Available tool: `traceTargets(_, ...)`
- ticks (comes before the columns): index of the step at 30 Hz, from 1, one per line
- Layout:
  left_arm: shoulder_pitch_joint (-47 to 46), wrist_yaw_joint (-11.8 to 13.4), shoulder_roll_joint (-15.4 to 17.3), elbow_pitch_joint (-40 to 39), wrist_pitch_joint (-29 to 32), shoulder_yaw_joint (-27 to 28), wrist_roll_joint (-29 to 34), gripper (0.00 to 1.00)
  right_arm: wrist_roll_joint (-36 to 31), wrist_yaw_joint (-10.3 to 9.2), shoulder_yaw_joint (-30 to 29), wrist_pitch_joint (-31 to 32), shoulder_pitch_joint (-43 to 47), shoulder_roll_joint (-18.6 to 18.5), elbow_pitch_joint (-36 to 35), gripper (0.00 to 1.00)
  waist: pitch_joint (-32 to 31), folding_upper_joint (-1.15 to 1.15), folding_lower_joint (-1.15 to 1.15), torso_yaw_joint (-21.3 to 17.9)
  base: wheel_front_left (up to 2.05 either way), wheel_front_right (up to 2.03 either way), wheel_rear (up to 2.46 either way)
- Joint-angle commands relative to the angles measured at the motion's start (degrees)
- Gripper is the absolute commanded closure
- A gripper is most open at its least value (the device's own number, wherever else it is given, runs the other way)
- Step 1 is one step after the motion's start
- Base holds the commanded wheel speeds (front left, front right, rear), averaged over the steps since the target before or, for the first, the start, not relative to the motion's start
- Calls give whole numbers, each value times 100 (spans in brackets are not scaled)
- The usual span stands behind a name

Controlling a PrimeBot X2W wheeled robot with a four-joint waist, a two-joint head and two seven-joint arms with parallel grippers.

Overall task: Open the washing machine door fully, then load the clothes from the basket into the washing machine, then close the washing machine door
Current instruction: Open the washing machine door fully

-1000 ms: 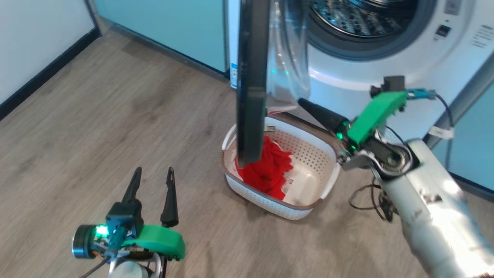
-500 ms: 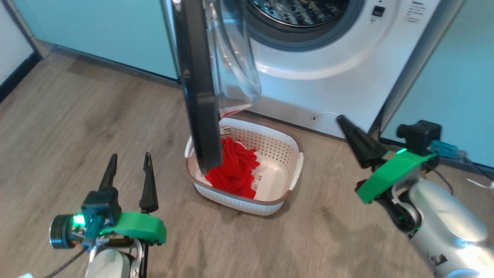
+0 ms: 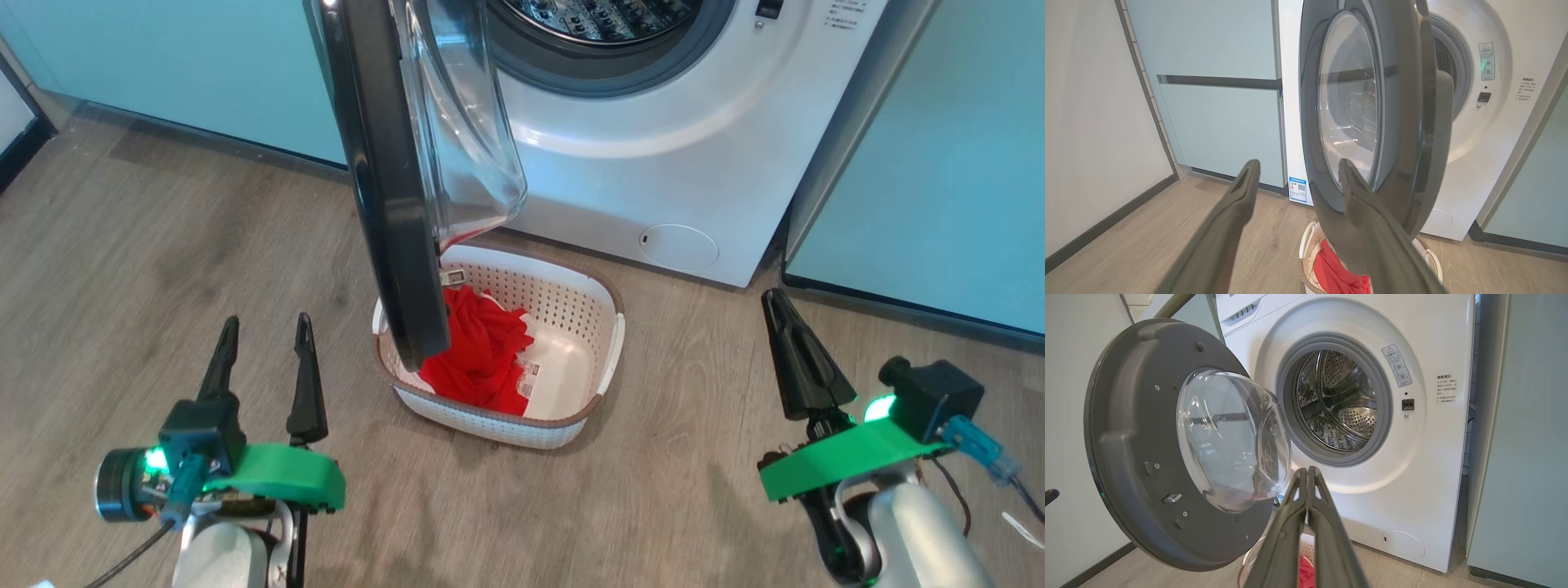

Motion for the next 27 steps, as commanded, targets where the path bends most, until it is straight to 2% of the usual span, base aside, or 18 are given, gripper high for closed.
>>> traceTargets(1, -215, -8, 45, -205, -55, 153, -4, 0, -41, 0, 88, -52, -186, 34, -244, 100, 0, 0, 0, -6, 0, 0, 0)
traceTargets(5, -178, -2, 45, -161, -55, 101, -6, 0, -88, 0, 59, -53, -70, 118, -214, 100, 4, 0, 0, -31, 0, 0, 0)
traceTargets(6, -173, -1, 45, -149, -55, 87, -13, 0, -135, 0, 46, -53, -62, 128, -200, 88, 4, 0, 0, -33, 0, 0, 0)
traceTargets(7, -169, -2, 45, -137, -55, 73, -19, 0, -190, 0, 33, -53, -57, 137, -188, 48, 4, 0, 0, -34, 0, 0, 0)
traceTargets(8, -167, -2, 45, -128, -55, 62, -25, 0, -208, 0, 41, -53, -47, 145, -147, 0, 3, 0, 0, -35, 0, 0, 0)
traceTargets(27, -145, -130, 45, -28, -55, 34, -217, 0, -283, 0, 33, -53, -94, 205, -96, 0, -8, 0, 0, -73, 0, 0, 0)
